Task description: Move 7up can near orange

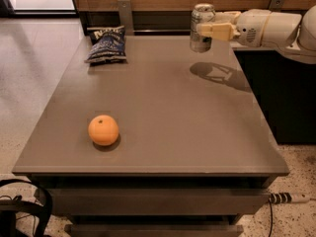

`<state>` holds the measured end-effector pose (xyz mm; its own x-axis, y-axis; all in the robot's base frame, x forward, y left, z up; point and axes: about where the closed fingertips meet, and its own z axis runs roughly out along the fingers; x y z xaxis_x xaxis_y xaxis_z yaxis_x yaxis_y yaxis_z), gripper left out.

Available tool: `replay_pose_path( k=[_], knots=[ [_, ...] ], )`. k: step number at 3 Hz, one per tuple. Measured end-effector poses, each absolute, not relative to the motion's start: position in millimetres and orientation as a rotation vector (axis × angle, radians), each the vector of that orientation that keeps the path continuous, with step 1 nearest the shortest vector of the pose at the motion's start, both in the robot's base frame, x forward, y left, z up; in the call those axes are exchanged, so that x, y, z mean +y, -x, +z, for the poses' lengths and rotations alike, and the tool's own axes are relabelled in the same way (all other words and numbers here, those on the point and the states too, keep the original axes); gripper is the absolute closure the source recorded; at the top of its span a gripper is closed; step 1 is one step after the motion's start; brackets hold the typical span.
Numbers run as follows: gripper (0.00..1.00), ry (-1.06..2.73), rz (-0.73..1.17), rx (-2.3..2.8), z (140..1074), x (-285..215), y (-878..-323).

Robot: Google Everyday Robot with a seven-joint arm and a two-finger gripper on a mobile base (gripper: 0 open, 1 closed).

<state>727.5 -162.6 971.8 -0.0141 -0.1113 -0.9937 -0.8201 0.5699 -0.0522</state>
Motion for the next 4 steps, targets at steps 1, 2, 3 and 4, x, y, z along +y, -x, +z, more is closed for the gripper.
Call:
replay_pose_path(
  k=[1, 2, 3, 4],
  knots=[
    [1.00, 0.833, 0.680, 1.497, 986.0, -161.9, -673.8],
    [1.00, 0.848, 0.685, 1.527, 977.6, -155.5, -629.3],
    [1.00, 0.881, 0.682, 1.530, 967.0, -148.9, -590.1],
    [1.00, 0.930, 0.754, 1.497, 951.9, -129.4, -568.7]
  ],
)
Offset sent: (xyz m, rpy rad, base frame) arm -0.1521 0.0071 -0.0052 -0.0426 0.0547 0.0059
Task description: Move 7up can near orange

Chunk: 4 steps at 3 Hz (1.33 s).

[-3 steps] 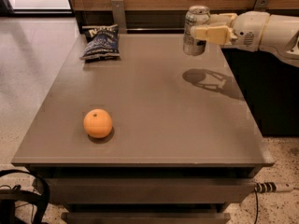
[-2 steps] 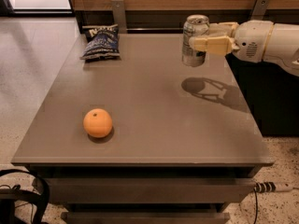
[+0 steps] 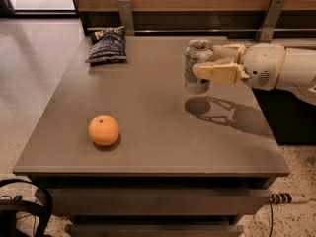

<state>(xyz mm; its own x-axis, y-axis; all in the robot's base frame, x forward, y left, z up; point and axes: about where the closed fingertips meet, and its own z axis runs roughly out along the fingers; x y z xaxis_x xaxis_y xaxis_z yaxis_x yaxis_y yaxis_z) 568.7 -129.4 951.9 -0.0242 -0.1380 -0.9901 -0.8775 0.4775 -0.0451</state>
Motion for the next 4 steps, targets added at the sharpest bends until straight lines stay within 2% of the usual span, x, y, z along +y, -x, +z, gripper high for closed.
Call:
replay_pose_path(
  k=[1, 4],
  knots=[
    [1.00, 0.931, 0.754, 1.497, 951.9, -129.3, -568.7],
    [1.00, 0.891, 0.688, 1.455, 924.1, -84.6, -508.8]
  ],
)
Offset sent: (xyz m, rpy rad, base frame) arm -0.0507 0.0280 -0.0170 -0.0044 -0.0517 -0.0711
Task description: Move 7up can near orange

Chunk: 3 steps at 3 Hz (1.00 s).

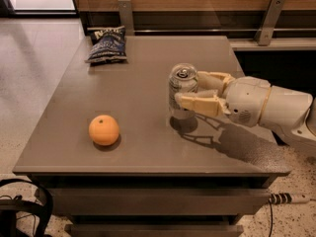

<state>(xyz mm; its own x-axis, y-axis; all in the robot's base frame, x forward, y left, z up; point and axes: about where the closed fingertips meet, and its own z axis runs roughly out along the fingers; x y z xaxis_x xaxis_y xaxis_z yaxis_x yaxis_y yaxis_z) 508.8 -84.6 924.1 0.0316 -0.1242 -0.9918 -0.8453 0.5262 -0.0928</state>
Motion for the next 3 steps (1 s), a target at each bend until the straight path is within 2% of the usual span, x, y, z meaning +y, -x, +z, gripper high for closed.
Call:
replay_pose_path(
  k=[3],
  knots=[
    [1.00, 0.962, 0.751, 1.495, 893.5, -46.7, -475.5]
  ],
)
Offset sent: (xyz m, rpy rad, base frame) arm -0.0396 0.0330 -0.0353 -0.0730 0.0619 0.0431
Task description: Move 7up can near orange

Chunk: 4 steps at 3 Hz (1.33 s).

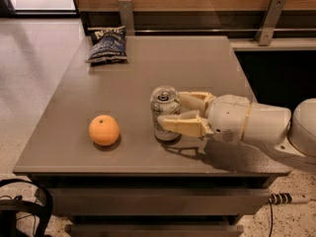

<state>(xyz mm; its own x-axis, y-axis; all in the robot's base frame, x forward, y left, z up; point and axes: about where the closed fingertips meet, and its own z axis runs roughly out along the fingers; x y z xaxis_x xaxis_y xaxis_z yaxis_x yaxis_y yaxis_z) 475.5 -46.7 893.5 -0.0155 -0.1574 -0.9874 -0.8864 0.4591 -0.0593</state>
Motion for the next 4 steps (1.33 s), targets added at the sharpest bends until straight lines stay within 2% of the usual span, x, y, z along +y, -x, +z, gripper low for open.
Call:
replay_pose_path(
  k=[2, 3, 4],
  knots=[
    [1.00, 0.994, 0.848, 1.467, 872.6, -23.8, -470.0],
    [0.90, 0.995, 0.851, 1.465, 872.0, -23.0, -470.0],
    [0.66, 0.999, 0.853, 1.464, 872.5, -21.1, -469.5]
  ],
)
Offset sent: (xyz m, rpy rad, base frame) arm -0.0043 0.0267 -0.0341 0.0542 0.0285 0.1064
